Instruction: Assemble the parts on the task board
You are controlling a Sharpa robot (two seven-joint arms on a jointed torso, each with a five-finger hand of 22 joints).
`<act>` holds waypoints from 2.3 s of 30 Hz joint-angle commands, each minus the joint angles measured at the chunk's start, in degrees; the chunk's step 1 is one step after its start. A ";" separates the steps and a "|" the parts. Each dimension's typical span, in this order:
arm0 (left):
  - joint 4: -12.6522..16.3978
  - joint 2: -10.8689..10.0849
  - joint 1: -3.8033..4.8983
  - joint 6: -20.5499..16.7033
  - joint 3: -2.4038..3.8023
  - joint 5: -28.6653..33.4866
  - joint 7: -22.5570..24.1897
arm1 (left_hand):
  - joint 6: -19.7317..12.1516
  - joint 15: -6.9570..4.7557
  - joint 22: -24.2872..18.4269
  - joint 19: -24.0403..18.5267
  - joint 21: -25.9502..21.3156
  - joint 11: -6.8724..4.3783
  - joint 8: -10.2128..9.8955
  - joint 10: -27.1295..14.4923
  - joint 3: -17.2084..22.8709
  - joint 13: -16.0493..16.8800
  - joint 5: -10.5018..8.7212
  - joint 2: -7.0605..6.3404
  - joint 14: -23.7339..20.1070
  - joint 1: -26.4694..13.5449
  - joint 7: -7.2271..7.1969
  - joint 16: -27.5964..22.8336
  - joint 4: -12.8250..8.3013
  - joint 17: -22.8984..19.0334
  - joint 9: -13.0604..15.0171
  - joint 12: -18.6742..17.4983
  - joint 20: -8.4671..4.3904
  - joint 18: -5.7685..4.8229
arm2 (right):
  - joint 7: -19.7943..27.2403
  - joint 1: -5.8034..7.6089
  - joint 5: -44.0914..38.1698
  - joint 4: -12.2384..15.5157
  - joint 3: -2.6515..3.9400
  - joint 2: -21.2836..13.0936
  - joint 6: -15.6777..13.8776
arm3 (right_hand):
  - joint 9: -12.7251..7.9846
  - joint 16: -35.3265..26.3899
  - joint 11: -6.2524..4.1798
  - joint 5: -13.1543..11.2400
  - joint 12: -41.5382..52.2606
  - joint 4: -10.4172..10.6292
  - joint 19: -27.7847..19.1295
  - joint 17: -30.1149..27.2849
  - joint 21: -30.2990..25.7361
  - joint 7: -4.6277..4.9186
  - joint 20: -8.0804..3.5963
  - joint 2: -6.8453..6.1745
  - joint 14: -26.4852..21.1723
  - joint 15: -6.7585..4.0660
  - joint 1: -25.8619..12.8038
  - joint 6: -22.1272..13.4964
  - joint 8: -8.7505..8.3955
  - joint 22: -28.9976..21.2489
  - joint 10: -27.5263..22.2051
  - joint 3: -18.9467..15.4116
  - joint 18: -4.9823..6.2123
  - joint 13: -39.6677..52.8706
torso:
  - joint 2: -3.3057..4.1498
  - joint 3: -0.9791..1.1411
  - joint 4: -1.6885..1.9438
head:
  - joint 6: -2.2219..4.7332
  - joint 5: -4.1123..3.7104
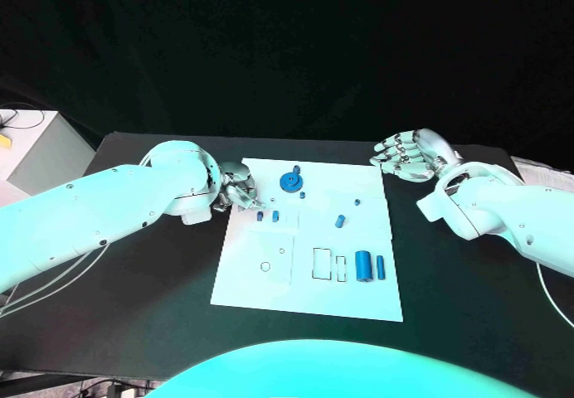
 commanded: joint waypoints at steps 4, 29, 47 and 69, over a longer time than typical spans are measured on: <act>0.32 0.13 -0.72 -8.87 1.62 3.81 8.17 | -2.45 1.46 -15.81 -9.95 -11.74 1.20 0.59 -4.38 -3.30 -1.82 -0.05 -0.81 -7.70 0.05 1.48 -9.08 0.04 -9.65 -0.61 -1.53 0.96 3.72 | 0.62 -0.05 0.16 -0.19 0.03 -0.02 0.05 | -0.09 -0.29 0.26 0.20 -0.29 0.24 -0.50 -0.07 -0.12 3.14 -0.04 0.00 -0.32 0.04 -0.41 0.09 -0.19 -0.07 -0.05 -0.07 0.73 -0.06 | -0.03 -0.02 -0.04 | 0.00 -0.07; -10.32 9.68 -0.92 -29.52 -4.08 -14.70 38.40 | 0.87 2.98 -21.70 -13.33 -18.42 3.10 -13.93 -8.93 2.32 -19.41 -1.46 -3.79 -18.43 18.97 3.00 -17.88 -9.59 -27.20 -20.49 -19.98 2.22 4.41 | 2.54 -0.05 1.91 -1.89 0.04 0.57 -1.18 | -0.25 -0.48 0.13 0.28 -0.68 -0.69 -0.32 -1.06 -0.02 2.95 -0.05 0.38 0.06 -0.03 0.97 0.21 -0.22 -0.99 0.16 0.87 0.78 -0.06 | 0.04 0.01 -0.08 | 2.91 -1.61; -15.85 15.24 0.18 -22.26 -6.24 -26.70 34.36 | 2.41 3.34 -19.97 -14.42 -16.31 3.42 -17.35 -13.61 -0.67 -19.83 -1.45 -4.69 -19.97 18.70 2.25 -14.18 -10.44 -27.64 -23.40 -19.40 2.71 4.36 | 2.35 0.02 1.69 -1.41 0.04 0.86 -1.08 | -0.29 -0.52 0.14 0.28 -0.76 -0.79 -0.31 -1.21 -0.02 2.97 -0.05 0.37 0.08 -0.03 1.08 0.19 -0.25 -1.13 0.15 1.00 0.77 -0.06 | 0.09 0.04 -0.13 | 3.30 -1.93; -18.15 17.13 0.91 -18.09 -6.59 -28.54 32.32 | 4.27 3.16 -17.63 -15.05 -13.19 3.40 -19.73 -13.99 0.78 -21.40 -1.53 -3.35 -18.99 19.97 2.09 -9.03 -10.95 -26.61 -25.06 -20.22 3.14 4.41 | 2.23 0.17 1.64 -1.17 0.05 0.96 -0.92 | -0.30 -0.53 0.15 0.26 -0.78 -0.80 -0.30 -1.28 -0.02 3.00 -0.05 0.36 0.11 -0.03 1.08 0.20 -0.26 -1.19 0.17 1.03 0.77 -0.06 | 0.00 -0.03 -0.06 | 2.94 -2.18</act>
